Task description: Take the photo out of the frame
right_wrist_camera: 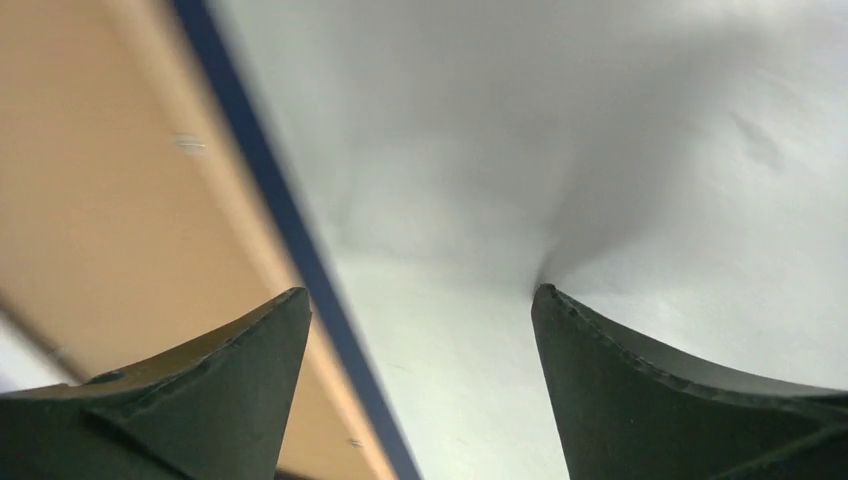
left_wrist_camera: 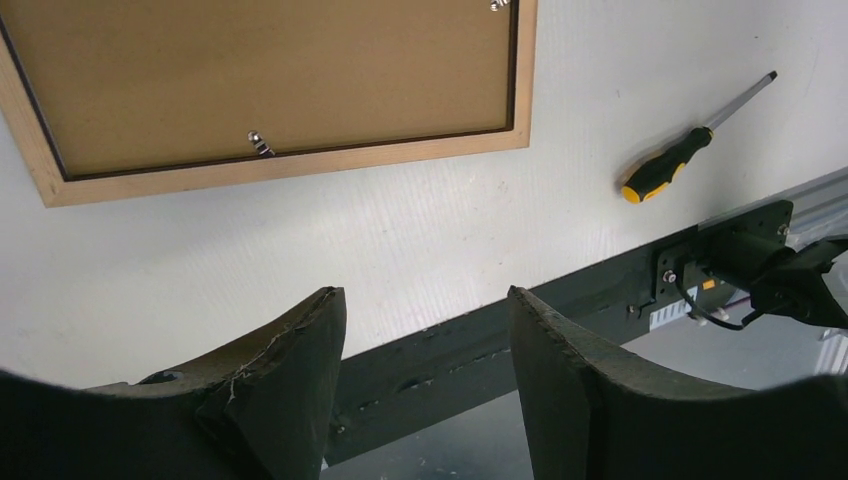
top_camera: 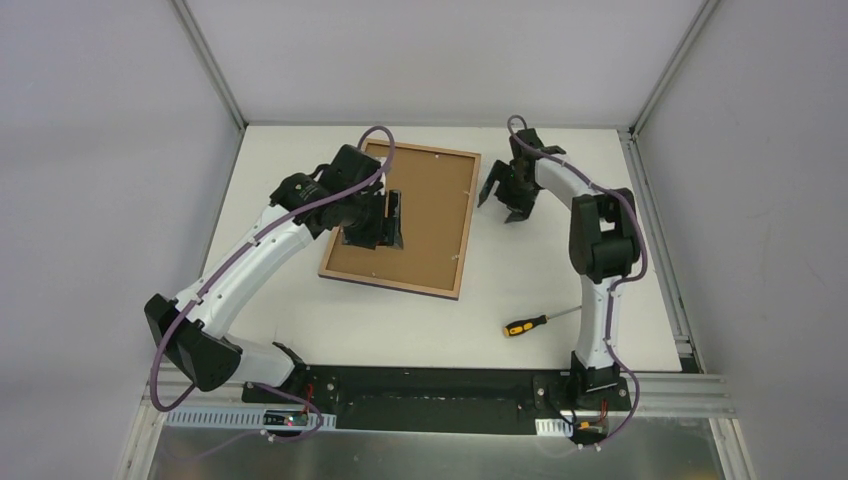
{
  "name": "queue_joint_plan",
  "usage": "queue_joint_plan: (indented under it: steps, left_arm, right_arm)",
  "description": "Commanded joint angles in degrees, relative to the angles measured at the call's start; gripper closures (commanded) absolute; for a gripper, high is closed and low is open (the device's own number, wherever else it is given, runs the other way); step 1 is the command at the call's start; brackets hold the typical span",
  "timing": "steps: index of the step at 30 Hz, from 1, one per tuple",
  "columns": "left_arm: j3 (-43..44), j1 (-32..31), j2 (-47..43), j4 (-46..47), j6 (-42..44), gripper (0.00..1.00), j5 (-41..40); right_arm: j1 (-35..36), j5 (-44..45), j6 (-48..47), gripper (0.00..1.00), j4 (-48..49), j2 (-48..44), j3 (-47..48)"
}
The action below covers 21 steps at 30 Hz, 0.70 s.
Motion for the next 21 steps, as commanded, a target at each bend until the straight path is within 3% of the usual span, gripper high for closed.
queue_joint_plan:
  steps: [1, 6, 12, 16, 21]
  left_arm:
    - [0.84, 0.63, 1.29, 3.26, -0.16, 0.39, 3.26]
    - [-2.40, 0.63, -0.07, 6.96, -6.20, 0.38, 4.98]
    - [-9.78, 0.63, -5.25, 11.87, -14.64, 0.37, 7.19]
    - [-13.62, 0.60, -8.81, 13.70, -18.70, 0.37, 9.61]
    - [-18.11, 0.57, -14.11, 15.04, -22.01, 0.34, 10.00]
  right_arm:
    - [-0.22, 24.09, 1.67, 0.13, -22.77, -9.43, -3.40]
    - [4.09, 25.49, 13.20, 0.09, -25.36, -30.94, -24.38]
    - [11.95, 26.72, 34.26, 0.04, -28.30, -54.81, -45.97]
    - [11.94, 27.24, 40.99, 0.04, -29.57, -61.09, -53.15]
    - [11.36, 23.41, 39.50, 0.10, -18.65, -59.93, -57.92]
